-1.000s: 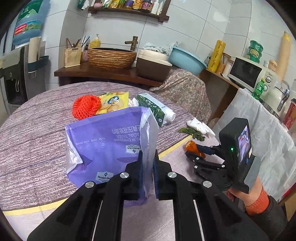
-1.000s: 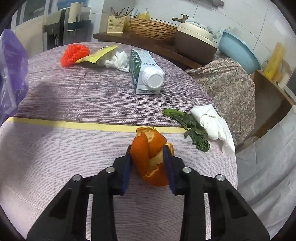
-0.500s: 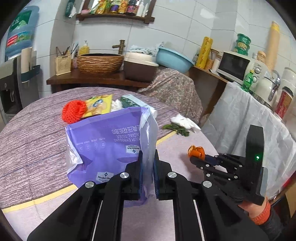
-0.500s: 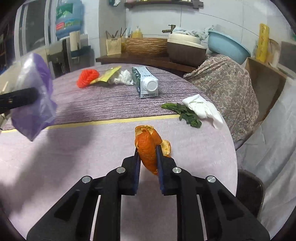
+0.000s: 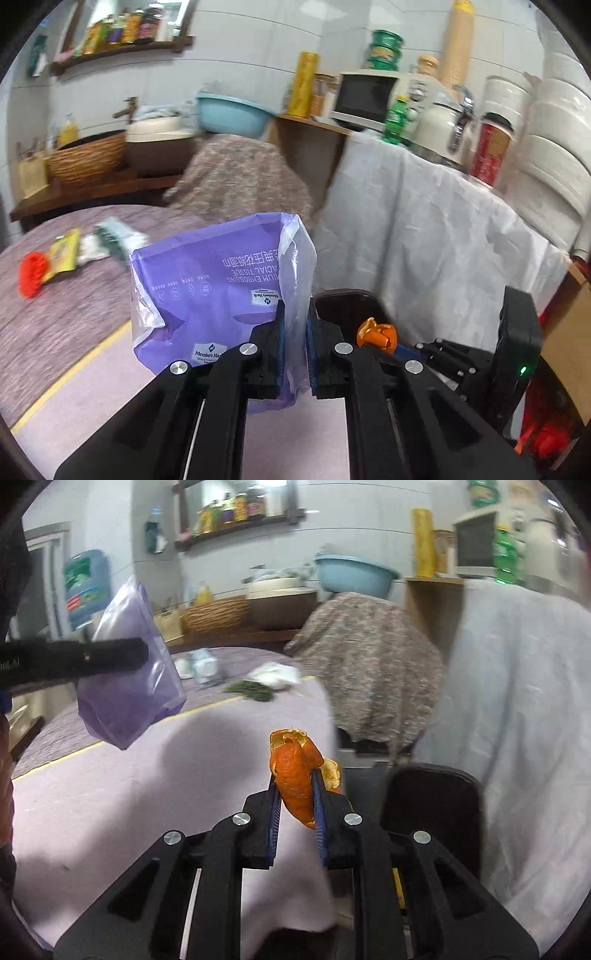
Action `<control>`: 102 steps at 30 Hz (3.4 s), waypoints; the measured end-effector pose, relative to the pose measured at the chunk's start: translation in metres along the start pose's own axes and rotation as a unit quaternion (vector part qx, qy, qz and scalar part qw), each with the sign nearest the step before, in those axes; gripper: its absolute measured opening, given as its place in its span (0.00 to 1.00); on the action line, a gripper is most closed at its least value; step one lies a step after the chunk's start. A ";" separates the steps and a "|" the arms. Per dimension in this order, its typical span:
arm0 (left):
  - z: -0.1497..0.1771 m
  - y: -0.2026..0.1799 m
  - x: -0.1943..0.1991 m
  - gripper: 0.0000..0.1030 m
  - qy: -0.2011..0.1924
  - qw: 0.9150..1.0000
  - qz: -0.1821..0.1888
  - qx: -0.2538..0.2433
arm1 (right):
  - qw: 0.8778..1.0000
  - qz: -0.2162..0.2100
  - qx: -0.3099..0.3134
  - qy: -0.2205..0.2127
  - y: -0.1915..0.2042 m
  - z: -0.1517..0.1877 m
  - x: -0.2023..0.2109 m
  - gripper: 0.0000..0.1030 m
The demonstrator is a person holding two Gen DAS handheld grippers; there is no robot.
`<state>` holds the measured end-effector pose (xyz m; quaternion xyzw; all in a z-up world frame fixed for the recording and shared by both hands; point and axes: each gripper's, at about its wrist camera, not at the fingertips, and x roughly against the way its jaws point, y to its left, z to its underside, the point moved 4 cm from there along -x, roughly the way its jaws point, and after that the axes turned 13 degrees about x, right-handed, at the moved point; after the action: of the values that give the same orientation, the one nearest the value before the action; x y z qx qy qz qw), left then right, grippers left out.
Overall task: Collect trash
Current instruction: 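Carry tissue pack and orange peel to the bin and release both, then move the right tool to the white glove and grasp it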
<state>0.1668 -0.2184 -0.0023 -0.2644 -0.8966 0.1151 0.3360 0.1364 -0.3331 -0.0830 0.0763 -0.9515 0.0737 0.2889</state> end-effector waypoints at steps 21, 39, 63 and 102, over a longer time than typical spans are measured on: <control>0.094 -0.143 -0.225 0.10 0.248 0.965 0.062 -0.058 | 0.970 0.148 -0.175 0.074 -0.172 0.138 0.037 0.17; 0.081 -0.123 -0.244 0.70 0.247 0.968 0.025 -0.020 | 0.973 0.070 -0.187 0.115 -0.162 0.153 -0.015 0.17; 0.027 -0.069 -0.153 0.82 0.149 0.988 0.009 -0.032 | 0.977 0.053 -0.148 0.145 -0.140 0.126 -0.076 0.60; -0.038 0.296 0.027 0.86 0.023 0.968 -0.219 0.124 | 0.978 -0.116 -0.067 0.161 -0.008 -0.142 -0.245 0.47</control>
<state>0.2922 0.0446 -0.0730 -0.0206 -0.9032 0.1430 0.4041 0.4153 -0.2893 -0.1032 0.1537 -0.8799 -0.0132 0.4494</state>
